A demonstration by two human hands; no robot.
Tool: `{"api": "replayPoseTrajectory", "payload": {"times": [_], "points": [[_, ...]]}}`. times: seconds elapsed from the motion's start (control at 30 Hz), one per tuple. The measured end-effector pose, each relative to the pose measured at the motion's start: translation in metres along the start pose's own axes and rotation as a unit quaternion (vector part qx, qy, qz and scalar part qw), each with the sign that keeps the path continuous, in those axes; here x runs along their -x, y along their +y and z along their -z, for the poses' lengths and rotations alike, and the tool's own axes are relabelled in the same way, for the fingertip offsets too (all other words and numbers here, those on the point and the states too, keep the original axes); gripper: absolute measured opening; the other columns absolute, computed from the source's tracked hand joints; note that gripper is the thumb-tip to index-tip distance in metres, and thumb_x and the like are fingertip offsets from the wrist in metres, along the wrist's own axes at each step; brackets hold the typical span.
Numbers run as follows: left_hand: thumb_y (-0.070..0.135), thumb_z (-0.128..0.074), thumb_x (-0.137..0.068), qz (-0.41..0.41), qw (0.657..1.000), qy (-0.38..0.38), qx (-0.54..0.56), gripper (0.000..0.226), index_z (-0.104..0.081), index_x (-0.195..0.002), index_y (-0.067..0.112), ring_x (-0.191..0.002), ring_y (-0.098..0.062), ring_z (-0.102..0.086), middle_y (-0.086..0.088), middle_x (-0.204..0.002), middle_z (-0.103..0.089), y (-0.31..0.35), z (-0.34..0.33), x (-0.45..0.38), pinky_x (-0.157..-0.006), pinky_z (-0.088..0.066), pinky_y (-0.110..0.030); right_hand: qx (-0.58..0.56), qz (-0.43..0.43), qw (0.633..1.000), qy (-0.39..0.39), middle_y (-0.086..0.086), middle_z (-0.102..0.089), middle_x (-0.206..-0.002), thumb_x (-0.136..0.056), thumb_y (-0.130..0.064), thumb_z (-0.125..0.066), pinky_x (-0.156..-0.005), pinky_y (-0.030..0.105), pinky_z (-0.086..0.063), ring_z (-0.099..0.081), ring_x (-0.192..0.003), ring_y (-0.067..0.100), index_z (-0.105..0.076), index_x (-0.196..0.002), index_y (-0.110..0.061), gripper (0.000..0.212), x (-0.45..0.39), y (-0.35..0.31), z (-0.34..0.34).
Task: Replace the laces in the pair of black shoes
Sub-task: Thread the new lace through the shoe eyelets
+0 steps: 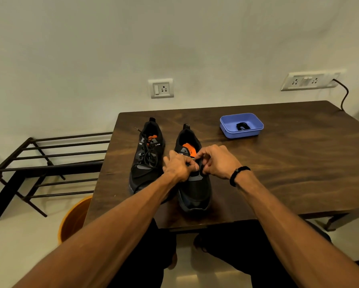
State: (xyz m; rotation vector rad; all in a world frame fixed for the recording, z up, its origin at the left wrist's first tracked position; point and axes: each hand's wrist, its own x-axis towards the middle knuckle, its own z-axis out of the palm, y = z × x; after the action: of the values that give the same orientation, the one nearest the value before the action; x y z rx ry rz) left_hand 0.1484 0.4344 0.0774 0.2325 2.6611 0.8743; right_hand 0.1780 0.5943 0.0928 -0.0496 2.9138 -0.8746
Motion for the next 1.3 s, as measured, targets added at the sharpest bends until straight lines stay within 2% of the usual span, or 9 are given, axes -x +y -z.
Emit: {"api": "replayPoseTrajectory", "payload": {"times": [0.1,0.3,0.43,0.6,0.8,0.93,1.03,1.17,1.3], "points": [[0.037,-0.07,-0.096,0.015,1.0,0.009,0.007,0.009,-0.076,-0.099,0.03,-0.124,-0.029,-0.034,-0.003,-0.126,-0.032,0.002,-0.001,0.001,-0.109,-0.041,-0.047,-0.033,0.002,0.999,0.032,0.003,-0.069,-0.082,-0.076,0.008,-0.078,-0.072,0.039,-0.062,-0.069,-0.073,0.019,-0.06,-0.112,-0.02,0.049,0.004,-0.002,-0.005],[0.033,-0.069,-0.097,0.021,0.999,0.03,-0.001,0.01,-0.076,-0.093,0.028,-0.122,-0.028,-0.035,-0.004,-0.127,-0.033,0.005,-0.005,0.005,-0.107,-0.042,-0.046,-0.09,-0.001,0.992,0.083,0.005,-0.072,-0.078,-0.083,0.01,-0.071,-0.063,0.017,-0.055,-0.07,-0.071,0.013,-0.053,-0.1,-0.016,0.035,0.019,0.002,-0.012],[0.036,-0.067,-0.098,0.017,0.999,0.027,-0.013,0.014,-0.077,-0.1,0.026,-0.124,-0.029,-0.035,-0.006,-0.13,-0.035,0.003,-0.004,0.007,-0.107,-0.041,-0.047,-0.077,-0.004,0.991,0.113,-0.001,-0.073,-0.073,-0.086,0.004,-0.07,-0.069,0.025,-0.058,-0.07,-0.068,0.001,-0.053,-0.101,-0.021,0.034,0.018,0.002,-0.019],[0.054,-0.071,-0.09,-0.031,0.987,0.115,-0.105,0.027,-0.076,-0.101,0.03,-0.126,-0.028,-0.038,-0.005,-0.128,-0.045,0.0,-0.001,0.013,-0.106,-0.041,-0.051,-0.074,-0.007,0.991,0.111,-0.001,-0.074,-0.073,-0.084,0.002,-0.073,-0.071,0.027,-0.058,-0.071,-0.069,0.001,-0.052,-0.103,-0.022,0.037,0.013,0.005,-0.016],[0.042,-0.07,-0.095,-0.03,0.994,0.087,-0.055,0.025,-0.074,-0.096,0.017,-0.122,-0.027,-0.041,-0.008,-0.126,-0.044,0.002,-0.008,0.008,-0.102,-0.045,-0.047,-0.079,-0.007,0.991,0.111,-0.002,-0.075,-0.07,-0.082,0.002,-0.075,-0.073,0.024,-0.057,-0.07,-0.067,-0.002,-0.054,-0.102,-0.019,0.036,0.011,0.008,-0.016],[0.039,-0.063,-0.1,-0.006,0.996,0.069,-0.061,0.029,-0.072,-0.106,0.012,-0.123,-0.029,-0.04,-0.011,-0.131,-0.039,0.005,-0.013,0.005,-0.104,-0.045,-0.048,-0.097,-0.025,0.989,0.105,-0.003,-0.075,-0.07,-0.08,0.003,-0.079,-0.068,0.018,-0.054,-0.07,-0.065,-0.003,-0.055,-0.104,-0.019,0.04,0.009,0.007,-0.015],[0.04,-0.055,-0.104,0.013,0.997,0.045,-0.061,0.033,-0.071,-0.112,0.012,-0.125,-0.031,-0.038,-0.012,-0.134,-0.037,0.008,-0.01,0.005,-0.106,-0.044,-0.048,-0.093,-0.028,0.99,0.099,-0.001,-0.075,-0.072,-0.084,0.004,-0.072,-0.064,0.014,-0.05,-0.069,-0.065,-0.004,-0.056,-0.104,-0.019,0.034,0.008,0.007,-0.015],[0.055,-0.046,-0.103,-0.013,0.992,0.027,-0.12,0.048,-0.07,-0.119,0.017,-0.13,-0.034,-0.036,-0.013,-0.139,-0.039,0.006,0.002,0.007,-0.108,-0.038,-0.055,-0.053,-0.007,0.993,0.106,0.001,-0.071,-0.078,-0.088,0.005,-0.059,-0.066,0.03,-0.051,-0.066,-0.071,0.008,-0.057,-0.104,-0.019,0.029,0.006,0.007,-0.014],[0.079,-0.063,-0.079,-0.071,0.98,-0.019,-0.185,0.053,-0.074,-0.097,0.03,-0.129,-0.033,-0.037,-0.006,-0.13,-0.044,0.004,0.019,0.012,-0.108,-0.037,-0.059,-0.085,-0.003,0.981,0.173,0.0,-0.069,-0.079,-0.091,0.005,-0.057,-0.073,0.037,-0.059,-0.068,-0.076,0.012,-0.059,-0.104,-0.017,0.026,-0.001,0.012,0.003]]}}
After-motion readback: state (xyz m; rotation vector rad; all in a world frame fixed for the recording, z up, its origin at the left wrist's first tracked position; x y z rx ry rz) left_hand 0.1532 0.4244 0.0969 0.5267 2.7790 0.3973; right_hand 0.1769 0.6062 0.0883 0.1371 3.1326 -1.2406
